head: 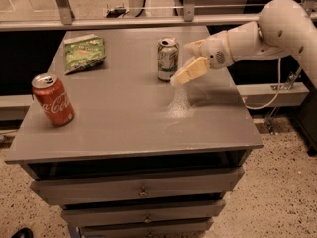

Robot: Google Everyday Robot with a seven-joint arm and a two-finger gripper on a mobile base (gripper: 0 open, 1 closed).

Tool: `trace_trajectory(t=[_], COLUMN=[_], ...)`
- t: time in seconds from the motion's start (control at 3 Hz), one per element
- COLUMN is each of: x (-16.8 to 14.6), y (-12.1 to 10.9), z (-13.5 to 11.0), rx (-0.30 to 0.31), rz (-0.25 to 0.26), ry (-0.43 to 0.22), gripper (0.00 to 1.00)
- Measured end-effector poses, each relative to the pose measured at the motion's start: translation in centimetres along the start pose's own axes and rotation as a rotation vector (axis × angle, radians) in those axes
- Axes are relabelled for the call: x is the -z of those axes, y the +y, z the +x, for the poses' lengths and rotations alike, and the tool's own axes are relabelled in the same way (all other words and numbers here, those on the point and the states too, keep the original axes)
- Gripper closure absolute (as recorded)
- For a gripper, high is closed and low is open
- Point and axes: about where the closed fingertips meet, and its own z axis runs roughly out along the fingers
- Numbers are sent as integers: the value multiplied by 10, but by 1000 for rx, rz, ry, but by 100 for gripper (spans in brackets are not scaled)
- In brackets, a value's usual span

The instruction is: Knock 7up can over

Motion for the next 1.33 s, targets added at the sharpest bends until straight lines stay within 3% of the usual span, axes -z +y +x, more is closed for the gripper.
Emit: trace_trajectory(t=[0.67,1.33], x=[-30,-15], y=[13,56], z=[-30,-77], rx=[37,117], rz=[-93,-187], ry=[-150,-273], gripper=[0,0])
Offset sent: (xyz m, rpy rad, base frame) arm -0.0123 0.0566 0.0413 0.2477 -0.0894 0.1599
